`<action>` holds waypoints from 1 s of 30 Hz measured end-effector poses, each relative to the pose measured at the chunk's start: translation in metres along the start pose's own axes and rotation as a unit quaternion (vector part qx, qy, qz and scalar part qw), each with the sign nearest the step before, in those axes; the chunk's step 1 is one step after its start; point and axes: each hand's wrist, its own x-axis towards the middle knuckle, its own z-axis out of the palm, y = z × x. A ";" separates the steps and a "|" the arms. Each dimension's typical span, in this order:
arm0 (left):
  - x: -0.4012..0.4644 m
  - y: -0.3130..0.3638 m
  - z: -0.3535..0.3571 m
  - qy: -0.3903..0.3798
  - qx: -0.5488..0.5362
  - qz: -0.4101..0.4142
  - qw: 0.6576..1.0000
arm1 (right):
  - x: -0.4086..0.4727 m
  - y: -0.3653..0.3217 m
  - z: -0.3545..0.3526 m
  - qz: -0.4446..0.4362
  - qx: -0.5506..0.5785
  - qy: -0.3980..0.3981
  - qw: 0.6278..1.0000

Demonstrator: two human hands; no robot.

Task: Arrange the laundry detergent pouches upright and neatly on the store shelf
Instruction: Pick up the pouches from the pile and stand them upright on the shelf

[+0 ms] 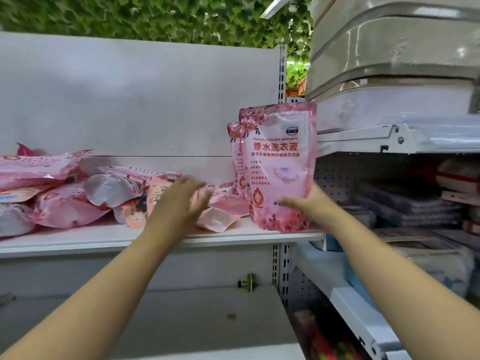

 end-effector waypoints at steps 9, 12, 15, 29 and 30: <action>-0.001 0.026 0.020 -0.176 0.120 -0.020 0.977 | 0.009 0.011 -0.016 0.048 -0.009 -0.004 0.999; -0.002 0.021 0.018 -0.181 0.081 -0.041 0.979 | 0.019 0.011 -0.019 0.078 -0.016 -0.014 0.997; -0.004 0.014 0.015 -0.172 0.047 -0.060 0.982 | 0.024 0.014 -0.020 0.091 -0.002 -0.009 0.996; -0.017 -0.001 0.003 -0.128 0.028 -0.074 0.989 | 0.006 0.027 -0.014 0.107 -0.071 0.060 0.990; -0.017 -0.002 0.004 -0.120 0.030 -0.074 0.990 | 0.005 0.026 -0.014 0.109 -0.074 0.054 0.990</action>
